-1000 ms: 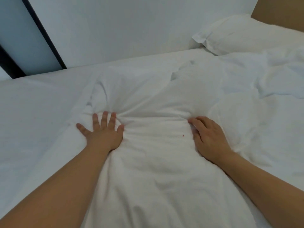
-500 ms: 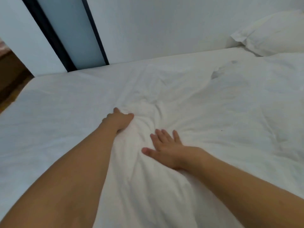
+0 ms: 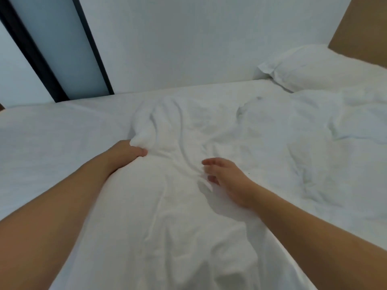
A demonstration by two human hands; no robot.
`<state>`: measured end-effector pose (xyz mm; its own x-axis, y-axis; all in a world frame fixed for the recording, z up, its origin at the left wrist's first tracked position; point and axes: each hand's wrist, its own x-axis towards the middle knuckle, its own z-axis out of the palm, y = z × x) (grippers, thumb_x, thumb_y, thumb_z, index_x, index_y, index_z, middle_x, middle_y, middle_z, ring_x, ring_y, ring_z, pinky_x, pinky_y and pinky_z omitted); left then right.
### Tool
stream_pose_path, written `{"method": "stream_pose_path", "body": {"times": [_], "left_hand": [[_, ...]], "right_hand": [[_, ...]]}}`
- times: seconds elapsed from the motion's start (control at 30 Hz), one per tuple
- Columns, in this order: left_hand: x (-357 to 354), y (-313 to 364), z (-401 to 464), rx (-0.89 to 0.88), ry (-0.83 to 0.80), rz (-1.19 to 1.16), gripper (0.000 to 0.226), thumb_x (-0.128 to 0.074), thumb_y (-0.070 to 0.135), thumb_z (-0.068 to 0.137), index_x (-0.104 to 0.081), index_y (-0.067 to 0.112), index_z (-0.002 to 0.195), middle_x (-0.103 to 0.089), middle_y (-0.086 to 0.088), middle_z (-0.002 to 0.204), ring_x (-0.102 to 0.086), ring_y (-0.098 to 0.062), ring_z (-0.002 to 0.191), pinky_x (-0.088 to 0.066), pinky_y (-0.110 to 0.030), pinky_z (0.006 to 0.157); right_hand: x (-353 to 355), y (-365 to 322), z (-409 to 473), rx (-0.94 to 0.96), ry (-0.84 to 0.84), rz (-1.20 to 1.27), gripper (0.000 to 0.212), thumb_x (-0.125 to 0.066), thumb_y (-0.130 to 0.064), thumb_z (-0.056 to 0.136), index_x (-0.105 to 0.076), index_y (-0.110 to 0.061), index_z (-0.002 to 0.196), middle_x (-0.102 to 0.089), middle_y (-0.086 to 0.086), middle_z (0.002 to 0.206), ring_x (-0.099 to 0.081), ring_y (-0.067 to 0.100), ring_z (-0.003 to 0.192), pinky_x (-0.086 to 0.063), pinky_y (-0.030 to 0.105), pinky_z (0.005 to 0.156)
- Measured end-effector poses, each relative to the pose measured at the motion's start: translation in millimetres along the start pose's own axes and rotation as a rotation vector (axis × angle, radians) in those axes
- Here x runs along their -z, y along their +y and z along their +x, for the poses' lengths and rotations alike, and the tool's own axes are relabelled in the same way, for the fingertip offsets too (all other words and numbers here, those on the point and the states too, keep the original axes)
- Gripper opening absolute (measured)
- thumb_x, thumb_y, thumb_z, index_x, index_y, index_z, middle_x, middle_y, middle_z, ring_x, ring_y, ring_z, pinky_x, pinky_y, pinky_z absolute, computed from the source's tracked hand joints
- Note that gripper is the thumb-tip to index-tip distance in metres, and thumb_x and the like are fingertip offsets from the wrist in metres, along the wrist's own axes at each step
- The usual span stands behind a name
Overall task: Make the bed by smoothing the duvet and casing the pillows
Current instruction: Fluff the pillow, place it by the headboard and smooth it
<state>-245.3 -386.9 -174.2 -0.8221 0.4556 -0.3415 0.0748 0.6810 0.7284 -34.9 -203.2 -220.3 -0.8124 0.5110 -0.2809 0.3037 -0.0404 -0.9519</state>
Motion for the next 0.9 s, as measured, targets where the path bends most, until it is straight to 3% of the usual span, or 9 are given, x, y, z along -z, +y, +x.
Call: {"method": "stream_pose_path", "body": {"times": [0.1, 0.2, 0.3, 0.37, 0.43, 0.5, 0.63, 0.77, 0.9], "left_hand": [[-8, 56, -26, -0.11, 0.099, -0.053, 0.043, -0.067, 0.016, 0.09, -0.057, 0.005, 0.13, -0.06, -0.01, 0.118, -0.054, -0.022, 0.093, -0.039, -0.028, 0.078], [-33, 125, -68, -0.269, 0.083, -0.048, 0.03, -0.063, 0.009, 0.09, -0.063, 0.006, 0.12, -0.061, -0.006, 0.104, -0.056, -0.018, 0.081, -0.04, -0.026, 0.071], [-83, 196, -118, -0.476, 0.001, 0.057, 0.028, -0.06, 0.007, 0.084, -0.067, 0.012, 0.111, -0.068, -0.005, 0.104, -0.061, -0.022, 0.09, -0.044, -0.028, 0.072], [-125, 236, -150, -0.564, -0.061, 0.194, 0.034, -0.055, 0.012, 0.08, -0.066, 0.017, 0.111, -0.068, -0.006, 0.112, -0.062, -0.027, 0.098, -0.048, -0.031, 0.079], [-171, 257, -181, -0.593, -0.055, 0.318, 0.043, -0.049, 0.015, 0.085, -0.058, 0.02, 0.126, -0.062, -0.006, 0.127, -0.058, -0.03, 0.112, -0.046, -0.035, 0.095], [-213, 252, -206, -0.61, -0.096, 0.371, 0.052, -0.041, 0.024, 0.089, -0.041, 0.03, 0.141, -0.054, -0.002, 0.134, -0.051, -0.03, 0.126, -0.039, -0.035, 0.106], [-256, 189, -238, -0.464, -0.223, 0.631, 0.071, -0.043, 0.026, 0.093, -0.005, 0.032, 0.153, -0.054, -0.011, 0.133, -0.056, -0.033, 0.118, -0.041, -0.034, 0.099], [-257, 157, -246, -0.454, -0.37, 0.918, 0.069, -0.042, 0.03, 0.097, -0.004, 0.029, 0.154, -0.051, -0.014, 0.141, -0.053, -0.03, 0.124, -0.039, -0.032, 0.102], [-259, 170, -247, -0.479, -0.502, 1.096, 0.076, -0.044, 0.027, 0.096, 0.003, 0.026, 0.155, -0.047, -0.016, 0.145, -0.049, -0.03, 0.129, -0.036, -0.032, 0.106]], "right_hand": [[65, -28, -19, -0.145, 0.126, 0.26, 0.013, -0.053, -0.022, 0.096, -0.061, -0.012, 0.099, -0.056, 0.006, 0.099, -0.055, 0.024, 0.091, -0.048, 0.038, 0.085], [149, -34, -58, -0.247, 0.259, 0.147, 0.024, -0.051, -0.033, 0.097, -0.061, -0.012, 0.101, -0.055, 0.007, 0.105, -0.053, 0.027, 0.096, -0.045, 0.042, 0.092], [224, -38, -114, -0.329, 0.341, 0.139, 0.029, -0.048, -0.037, 0.096, -0.06, -0.011, 0.102, -0.056, 0.01, 0.109, -0.053, 0.03, 0.095, -0.044, 0.045, 0.092], [263, -45, -151, -0.3, 0.402, 0.236, 0.032, -0.045, -0.037, 0.097, -0.06, -0.01, 0.106, -0.058, 0.012, 0.113, -0.056, 0.032, 0.098, -0.046, 0.046, 0.091], [294, -50, -183, -0.241, 0.458, 0.319, 0.034, -0.042, -0.036, 0.098, -0.059, -0.009, 0.111, -0.061, 0.013, 0.116, -0.059, 0.033, 0.102, -0.047, 0.047, 0.092], [315, -50, -209, -0.202, 0.486, 0.381, 0.035, -0.04, -0.034, 0.099, -0.059, -0.008, 0.112, -0.062, 0.014, 0.118, -0.06, 0.034, 0.106, -0.048, 0.048, 0.093], [329, -37, -239, -0.194, 0.452, 0.451, 0.032, -0.042, -0.033, 0.097, -0.059, -0.009, 0.111, -0.062, 0.014, 0.12, -0.061, 0.033, 0.105, -0.049, 0.048, 0.093], [320, -25, -231, -0.26, 0.365, 0.418, 0.037, -0.046, -0.037, 0.095, -0.054, -0.011, 0.12, -0.057, 0.015, 0.126, -0.059, 0.033, 0.107, -0.048, 0.047, 0.093], [294, -27, -192, -0.325, 0.298, 0.399, 0.07, -0.05, -0.052, 0.09, -0.029, -0.018, 0.148, -0.04, 0.017, 0.145, -0.05, 0.037, 0.123, -0.044, 0.051, 0.098]]}}
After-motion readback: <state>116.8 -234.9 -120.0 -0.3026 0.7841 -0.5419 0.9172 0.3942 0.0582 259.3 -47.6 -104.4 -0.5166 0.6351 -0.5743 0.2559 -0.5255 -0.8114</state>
